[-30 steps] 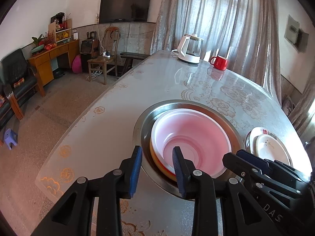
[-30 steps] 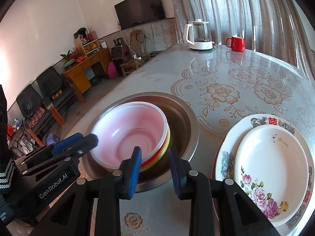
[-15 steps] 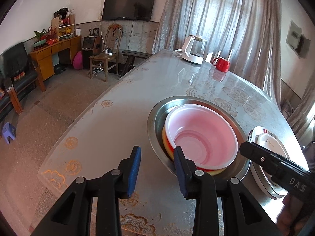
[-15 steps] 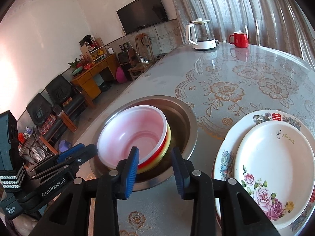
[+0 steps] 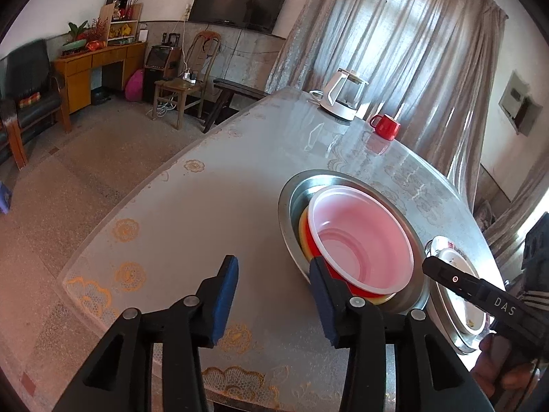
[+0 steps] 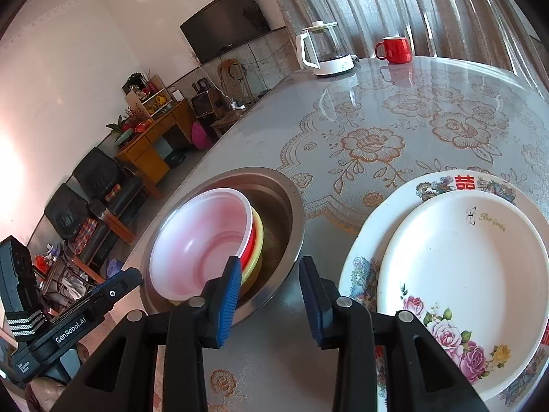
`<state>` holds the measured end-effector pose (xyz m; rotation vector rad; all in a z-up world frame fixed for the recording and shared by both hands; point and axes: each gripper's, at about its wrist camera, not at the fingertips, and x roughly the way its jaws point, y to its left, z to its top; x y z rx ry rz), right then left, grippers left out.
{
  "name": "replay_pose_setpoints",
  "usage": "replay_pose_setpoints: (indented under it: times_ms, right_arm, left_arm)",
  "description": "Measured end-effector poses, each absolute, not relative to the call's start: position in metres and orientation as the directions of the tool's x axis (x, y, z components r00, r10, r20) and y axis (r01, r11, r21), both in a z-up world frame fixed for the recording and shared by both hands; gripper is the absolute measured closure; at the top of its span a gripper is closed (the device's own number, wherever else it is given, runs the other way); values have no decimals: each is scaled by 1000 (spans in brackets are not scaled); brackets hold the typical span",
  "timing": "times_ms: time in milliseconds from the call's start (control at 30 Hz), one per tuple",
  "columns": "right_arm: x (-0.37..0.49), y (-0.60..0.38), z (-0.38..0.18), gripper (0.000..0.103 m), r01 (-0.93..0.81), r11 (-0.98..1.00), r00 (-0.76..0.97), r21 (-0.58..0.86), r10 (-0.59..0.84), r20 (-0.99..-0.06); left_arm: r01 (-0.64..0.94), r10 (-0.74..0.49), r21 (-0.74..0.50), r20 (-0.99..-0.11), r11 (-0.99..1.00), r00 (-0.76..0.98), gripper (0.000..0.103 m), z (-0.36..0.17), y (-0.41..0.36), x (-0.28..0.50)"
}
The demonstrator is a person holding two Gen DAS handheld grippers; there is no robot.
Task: Organize plates and bowls
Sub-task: 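Move the right tool to the rim of the steel basin, then grip the steel basin rim with the right tool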
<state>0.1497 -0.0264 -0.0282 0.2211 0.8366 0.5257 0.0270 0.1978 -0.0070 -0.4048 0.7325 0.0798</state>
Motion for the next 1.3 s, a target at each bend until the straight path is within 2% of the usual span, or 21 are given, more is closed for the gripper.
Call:
replay_pose_setpoints:
  times_ms: [267,367,500,633,967,1033,1100,1200,1300]
  right_arm:
    - [150,-29,-32,68,-345,852,543,394,524,-656]
    - [150,-32,-34,68,-345,848,539,403,530,-655]
    - [152,-36,-34,68,-347,833,529,430,553,-644]
    - [154,-39,-35,68,-334,841,532,426,541,-651]
    - [153,-39,-35,68,-326,853,543,406,521,-658]
    - [154,-38,-35,68,-331,854,541,401,520,-661]
    - [155,-37,-35,68,-339,852,538,399,523,-661]
    - [158,-38,-35,69,-335,850,536,406,527,-659]
    - [162,-38,-35,74,-328,847,531,419,532,-660]
  left_arm:
    - [-257,-128,-449,-666,856,735,59,-18,222,18]
    - [-227,-193,-518,-635,825,748,59,-18,226,17]
    - [-197,-255,-578,-606,792,754,50,-18,226,18]
    - [-217,-226,-557,-618,802,753,50,-17,225,23]
    - [-196,-266,-558,-638,807,723,52,-16,217,39]
    - [-194,-281,-571,-636,798,718,59,-17,217,43]
    - [-188,-299,-591,-627,785,720,61,-18,218,45]
    - [-172,-344,-638,-600,750,723,72,-21,222,47]
    - [-165,-349,-645,-590,746,728,79,-19,222,50]
